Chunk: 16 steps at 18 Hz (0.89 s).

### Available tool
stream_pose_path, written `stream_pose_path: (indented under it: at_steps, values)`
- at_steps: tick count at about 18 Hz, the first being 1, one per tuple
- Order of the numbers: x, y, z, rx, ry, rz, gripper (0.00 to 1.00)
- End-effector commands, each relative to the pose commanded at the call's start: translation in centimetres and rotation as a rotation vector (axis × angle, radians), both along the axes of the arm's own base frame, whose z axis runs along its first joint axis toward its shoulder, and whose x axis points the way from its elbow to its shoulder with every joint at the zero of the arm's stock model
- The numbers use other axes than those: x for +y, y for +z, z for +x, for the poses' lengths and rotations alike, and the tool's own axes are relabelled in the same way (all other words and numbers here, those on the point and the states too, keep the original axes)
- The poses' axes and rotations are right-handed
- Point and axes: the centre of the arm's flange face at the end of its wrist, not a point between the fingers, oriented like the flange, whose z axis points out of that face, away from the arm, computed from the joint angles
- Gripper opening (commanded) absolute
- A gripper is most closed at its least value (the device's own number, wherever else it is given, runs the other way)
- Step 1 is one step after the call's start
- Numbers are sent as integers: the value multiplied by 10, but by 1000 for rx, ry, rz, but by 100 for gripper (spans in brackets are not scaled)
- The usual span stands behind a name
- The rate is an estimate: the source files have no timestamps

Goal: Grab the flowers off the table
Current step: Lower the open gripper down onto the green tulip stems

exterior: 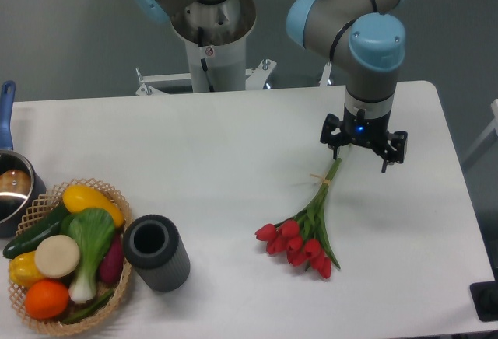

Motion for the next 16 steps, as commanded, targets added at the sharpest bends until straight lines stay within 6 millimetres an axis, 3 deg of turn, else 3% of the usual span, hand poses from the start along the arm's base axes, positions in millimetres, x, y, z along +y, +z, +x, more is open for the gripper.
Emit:
stream_pose_path:
  at_steps: [4,9,16]
  values:
    - [0,1,3,0,-2,0,100]
    - [4,-19,19,-29,-5,0,100]
    - [41,-55,50,-56,-51,-7,100]
